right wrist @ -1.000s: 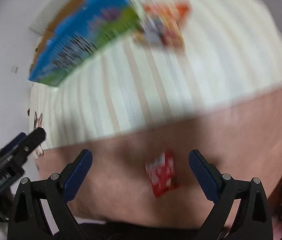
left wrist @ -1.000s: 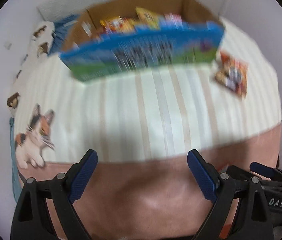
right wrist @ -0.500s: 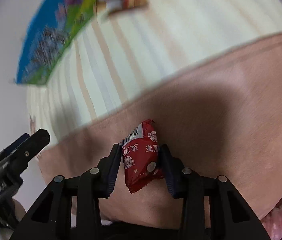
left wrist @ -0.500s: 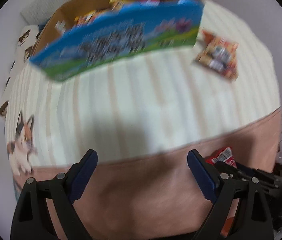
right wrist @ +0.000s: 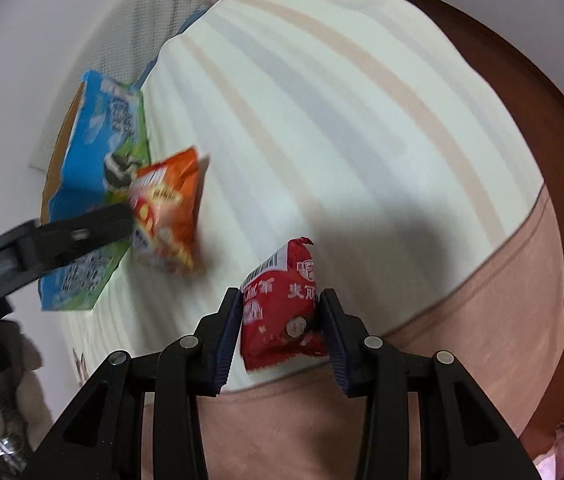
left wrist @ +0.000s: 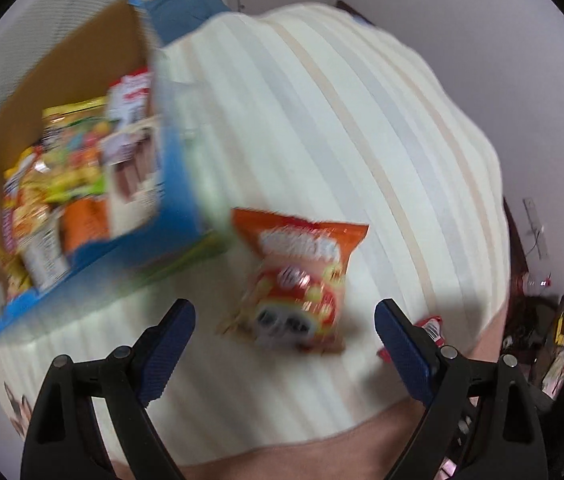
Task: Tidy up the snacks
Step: 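Grasp the red snack pack with the right gripper while the left reaches toward the orange chip bag, then grasp the orange Cuicuijiao chip bag with the left gripper while the right holds the red pack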
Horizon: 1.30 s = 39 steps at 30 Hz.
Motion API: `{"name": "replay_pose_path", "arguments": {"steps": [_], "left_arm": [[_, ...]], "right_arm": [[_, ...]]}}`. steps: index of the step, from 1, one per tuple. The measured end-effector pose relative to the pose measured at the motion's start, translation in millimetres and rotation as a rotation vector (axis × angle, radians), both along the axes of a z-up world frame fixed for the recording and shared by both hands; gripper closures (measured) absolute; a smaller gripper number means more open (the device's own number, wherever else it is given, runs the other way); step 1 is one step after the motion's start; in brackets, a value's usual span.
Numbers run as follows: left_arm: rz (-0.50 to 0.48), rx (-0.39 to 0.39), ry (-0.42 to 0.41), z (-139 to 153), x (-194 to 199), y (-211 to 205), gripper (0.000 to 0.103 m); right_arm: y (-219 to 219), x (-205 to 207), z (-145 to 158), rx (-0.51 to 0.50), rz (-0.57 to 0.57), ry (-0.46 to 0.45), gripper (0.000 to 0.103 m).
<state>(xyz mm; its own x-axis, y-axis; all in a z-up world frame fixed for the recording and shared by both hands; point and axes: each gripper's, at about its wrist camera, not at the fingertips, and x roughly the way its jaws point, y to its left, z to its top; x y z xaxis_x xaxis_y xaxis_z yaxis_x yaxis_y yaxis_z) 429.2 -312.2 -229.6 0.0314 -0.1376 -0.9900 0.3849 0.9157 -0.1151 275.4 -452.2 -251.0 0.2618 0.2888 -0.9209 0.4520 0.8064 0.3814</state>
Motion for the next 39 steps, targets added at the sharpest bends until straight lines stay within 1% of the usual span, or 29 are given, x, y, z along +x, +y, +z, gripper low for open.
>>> {"name": "replay_pose_path", "arguments": {"steps": [1, 3, 4, 6, 8, 10, 11, 13, 17, 19, 22, 23, 25, 28, 32, 36, 38, 39], "left_arm": [[-0.01, 0.014, 0.001, -7.1, 2.8, -6.2, 0.017], [-0.022, 0.037, 0.009, -18.0, 6.9, -13.4, 0.049], [-0.018, 0.054, 0.016, -22.9, 7.2, -14.3, 0.049], [-0.001, 0.04, 0.003, -22.4, 5.1, -9.9, 0.05], [0.019, 0.028, 0.005, -20.2, -0.7, -0.1, 0.051], [0.047, 0.018, 0.014, -17.7, -12.6, 17.2, 0.051], [0.055, 0.019, 0.018, -16.8, -19.6, 25.5, 0.051], [0.086, 0.01, 0.03, -14.5, -39.2, 49.6, 0.051], [0.158, 0.014, 0.084, -21.0, -82.2, 99.8, 0.051], [0.201, 0.008, 0.126, -29.8, -102.8, 123.5, 0.051], [0.235, 0.0, 0.173, -46.2, -118.9, 140.0, 0.051], [0.243, -0.003, 0.183, -50.5, -119.9, 141.5, 0.05], [0.25, -0.006, 0.165, -54.5, -119.5, 141.1, 0.048], [0.245, 0.009, 0.158, -61.8, -117.9, 137.0, 0.048], [0.242, 0.021, 0.155, -71.0, -115.4, 136.5, 0.048], [0.241, 0.028, 0.153, -76.1, -120.8, 124.2, 0.048], [0.238, 0.034, 0.15, -77.7, -118.3, 112.5, 0.048], [0.237, 0.036, 0.149, -80.7, -110.6, 114.9, 0.048]], "right_arm": [[-1.7, 3.4, -1.0, -0.004, 0.001, 0.0, 0.061], [-5.3, 7.2, -3.0, -0.006, 0.002, 0.005, 0.061], [-5.7, 9.1, -3.4, -0.006, 0.005, 0.007, 0.061], [-9.7, 11.0, -2.3, -0.014, 0.016, 0.008, 0.061], [-4.2, 16.0, -4.6, -0.02, 0.026, 0.009, 0.061], [-5.8, 14.1, -5.6, -0.019, 0.04, 0.013, 0.061], [1.4, 19.7, -8.1, -0.019, 0.046, 0.015, 0.061], [5.8, 14.6, -7.8, -0.016, 0.065, 0.016, 0.062], [19.4, -2.7, -5.0, 0.0, 0.121, 0.02, 0.062], [32.0, -11.7, -2.8, 0.008, 0.161, 0.023, 0.062], [54.3, -22.4, -3.1, 0.009, 0.23, 0.032, 0.062], [59.5, -25.6, -4.9, 0.005, 0.245, 0.038, 0.062], [68.4, -27.1, -14.7, -0.002, 0.25, 0.056, 0.062], [72.1, -22.6, -26.9, 0.014, 0.223, 0.07, 0.062], [75.0, -22.0, -32.8, 0.011, 0.203, 0.071, 0.062], [77.6, -16.7, -38.2, 0.008, 0.19, 0.075, 0.06], [78.4, -15.1, -40.8, 0.01, 0.181, 0.078, 0.059], [79.5, -14.2, -42.7, 0.009, 0.179, 0.08, 0.059]]}}
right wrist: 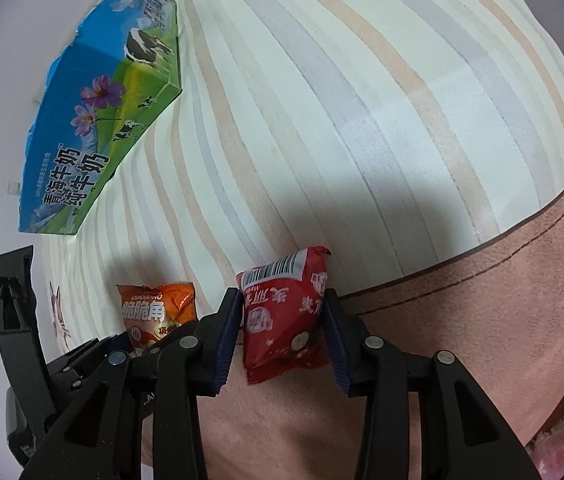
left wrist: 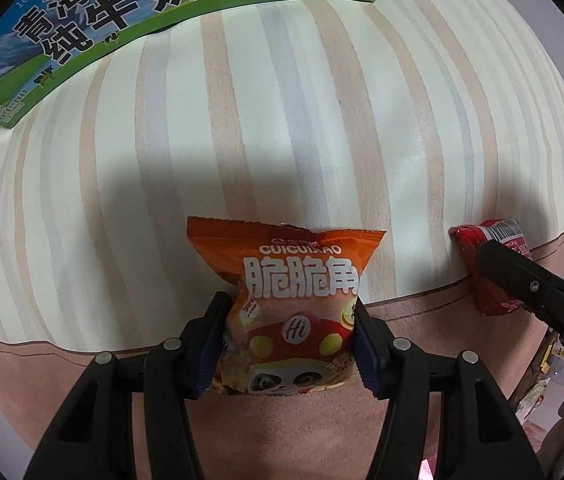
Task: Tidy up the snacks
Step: 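Grasp the orange Cuicuijiao chip bag with the left gripper while the right holds the red pack, then carry both held packs over the cardboard box and lower them inside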
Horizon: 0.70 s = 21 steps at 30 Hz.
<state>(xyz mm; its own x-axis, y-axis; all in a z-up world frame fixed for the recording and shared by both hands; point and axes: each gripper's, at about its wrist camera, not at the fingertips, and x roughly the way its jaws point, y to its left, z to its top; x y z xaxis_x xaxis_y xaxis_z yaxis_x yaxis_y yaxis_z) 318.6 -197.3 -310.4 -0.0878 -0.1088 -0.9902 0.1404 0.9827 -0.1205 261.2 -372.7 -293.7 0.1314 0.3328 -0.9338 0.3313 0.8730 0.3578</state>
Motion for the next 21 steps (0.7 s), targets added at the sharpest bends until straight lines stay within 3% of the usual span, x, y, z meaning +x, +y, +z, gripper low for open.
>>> {"name": "replay_pose_path", "arguments": {"steps": [10, 21], "left_arm": [[0.009, -0.011, -0.06, 13.0, -5.5, -3.8, 0.052], [0.102, -0.101, -0.224, 100.0, 14.7, 37.7, 0.053]], "right_arm": [[14.1, 0.8, 5.5, -0.038, 0.018, -0.036, 0.062], [42.0, 18.3, 65.7, 0.038, 0.077, -0.16, 0.062]]}}
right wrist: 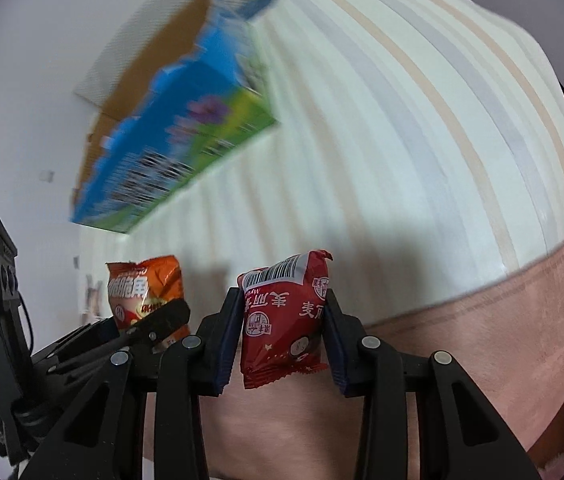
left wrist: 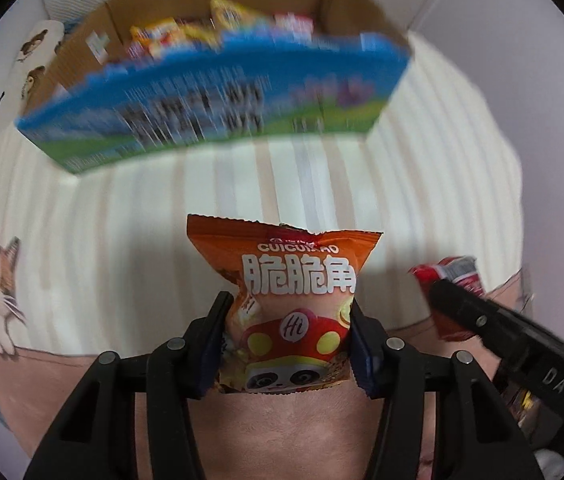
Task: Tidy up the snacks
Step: 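Carry both held packs over the cardboard box and lower them inside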
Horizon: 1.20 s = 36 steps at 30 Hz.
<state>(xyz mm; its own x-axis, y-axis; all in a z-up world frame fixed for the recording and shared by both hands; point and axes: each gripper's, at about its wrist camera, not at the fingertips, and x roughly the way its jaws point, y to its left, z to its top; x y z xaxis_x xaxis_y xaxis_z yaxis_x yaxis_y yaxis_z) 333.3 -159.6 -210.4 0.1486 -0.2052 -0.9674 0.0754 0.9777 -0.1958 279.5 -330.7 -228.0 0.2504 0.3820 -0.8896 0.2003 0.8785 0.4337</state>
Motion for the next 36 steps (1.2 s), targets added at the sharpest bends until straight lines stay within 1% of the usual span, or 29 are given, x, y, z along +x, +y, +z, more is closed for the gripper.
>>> {"name": "replay_pose_path", "arguments": {"steps": [5, 8, 11, 15, 16, 18, 22, 24, 26, 30, 32, 36], "left_arm": [[0.037, -0.037, -0.08, 49.9, 25.6, 26.9, 0.053], [0.05, -0.041, -0.118, 74.6, 52.1, 47.5, 0.053], [0.055, -0.016, -0.145, 91.4, 85.5, 69.3, 0.053], [0.084, 0.029, -0.164, 91.7, 124.2, 99.8, 0.053], [0.094, 0.046, -0.156, 88.4, 139.0, 108.3, 0.053], [0.113, 0.06, -0.135, 79.9, 156.4, 119.9, 0.053], [0.135, 0.093, -0.052, 46.4, 198.7, 141.9, 0.053], [0.138, 0.11, -0.023, 32.6, 211.7, 148.1, 0.053], [0.134, 0.139, 0.018, 11.7, 227.4, 153.5, 0.053], [0.127, 0.164, 0.075, -18.2, 243.3, 161.2, 0.053], [0.131, 0.16, 0.102, -34.0, 251.0, 165.6, 0.052], [0.141, 0.158, 0.16, -53.6, 255.6, 170.2, 0.052]], "right_arm": [[27.4, 29.8, 43.7, 0.037, 0.073, -0.083, 0.062], [43.3, 52.2, 65.2, 0.049, 0.115, -0.125, 0.062], [63.3, 87.8, 87.1, 0.041, 0.154, -0.172, 0.062], [81.7, 133.5, 101.8, -0.008, 0.176, -0.215, 0.062], [84.9, 147.6, 102.2, -0.019, 0.176, -0.216, 0.062], [91.0, 171.8, 99.4, -0.04, 0.169, -0.208, 0.062], [99.0, 222.9, 85.8, -0.097, 0.173, -0.176, 0.062], [98.4, 241.9, 78.4, -0.123, 0.168, -0.159, 0.062], [100.5, 260.2, 68.1, -0.156, 0.17, -0.139, 0.062], [101.8, 290.4, 39.9, -0.192, 0.165, -0.085, 0.062], [102.3, 298.5, 29.6, -0.21, 0.163, -0.072, 0.062], [98.9, 312.5, 8.3, -0.224, 0.143, -0.037, 0.061]]}}
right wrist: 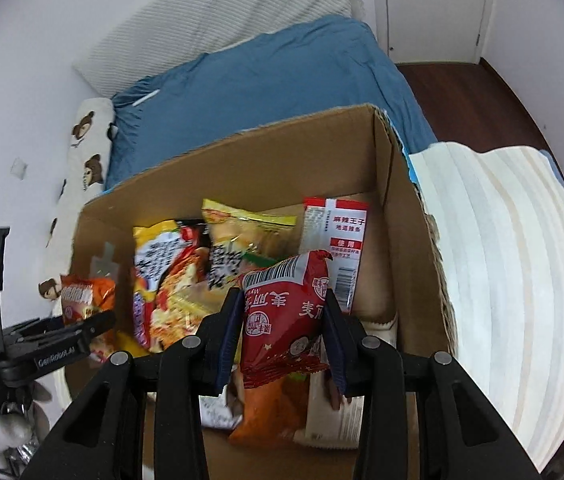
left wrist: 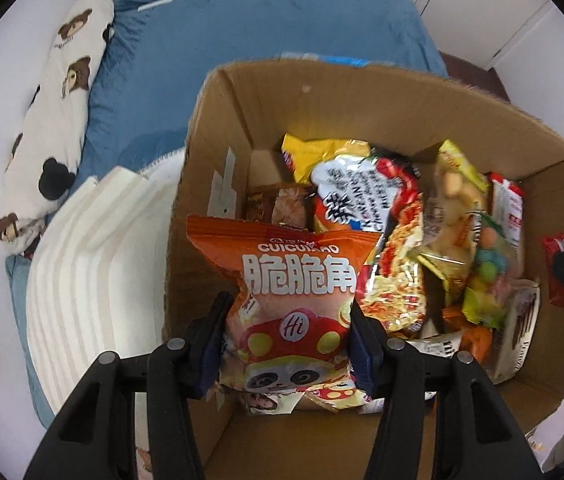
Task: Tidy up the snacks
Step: 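Carry both held packs over the cardboard box and lower them inside, then open both grippers to release the packs in the box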
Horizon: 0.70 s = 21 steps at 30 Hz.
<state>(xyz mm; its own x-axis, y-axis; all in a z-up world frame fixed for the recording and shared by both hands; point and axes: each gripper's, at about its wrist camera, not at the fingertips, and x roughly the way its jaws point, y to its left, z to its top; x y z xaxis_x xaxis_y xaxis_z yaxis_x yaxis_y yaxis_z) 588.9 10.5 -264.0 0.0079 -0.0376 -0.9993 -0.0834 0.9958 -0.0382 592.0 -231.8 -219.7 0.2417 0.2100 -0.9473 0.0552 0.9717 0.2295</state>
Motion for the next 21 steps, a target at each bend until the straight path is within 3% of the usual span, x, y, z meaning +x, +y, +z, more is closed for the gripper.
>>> {"name": "replay_pose_path", "arguments": {"steps": [1, 2, 6, 7, 8, 10, 21], "left_arm": [[0.01, -0.005, 0.005, -2.0, 0.0, 1.9, 0.051], [0.02, -0.011, 0.01, -3.2, 0.1, 4.0, 0.044], [0.025, -0.063, 0.017, -4.4, -0.1, 5.8, 0.02], [0.021, -0.063, 0.008, -3.4, -0.3, 4.2, 0.017], [0.017, -0.055, 0.001, -2.2, -0.3, 2.5, 0.015], [0.015, -0.047, -0.003, -0.3, -1.3, 0.0, 0.01], [0.028, -0.025, -0.071, 30.7, -15.9, -13.9, 0.01]], "right_arm": [[-1.2, 4.0, -5.5, -0.008, -0.005, 0.011, 0.057], [-2.1, 7.2, -10.5, -0.013, -0.01, 0.026, 0.041], [2.6, 12.9, -19.6, 0.002, 0.0, 0.056, 0.022], [6.7, 13.4, -19.9, -0.005, 0.011, 0.062, 0.009], [10.3, 13.6, -20.8, -0.021, 0.017, 0.063, 0.003], [18.4, 12.3, -19.4, -0.049, 0.037, 0.06, 0.003], [31.7, -8.5, -0.5, -0.116, 0.094, 0.044, 0.003]]}}
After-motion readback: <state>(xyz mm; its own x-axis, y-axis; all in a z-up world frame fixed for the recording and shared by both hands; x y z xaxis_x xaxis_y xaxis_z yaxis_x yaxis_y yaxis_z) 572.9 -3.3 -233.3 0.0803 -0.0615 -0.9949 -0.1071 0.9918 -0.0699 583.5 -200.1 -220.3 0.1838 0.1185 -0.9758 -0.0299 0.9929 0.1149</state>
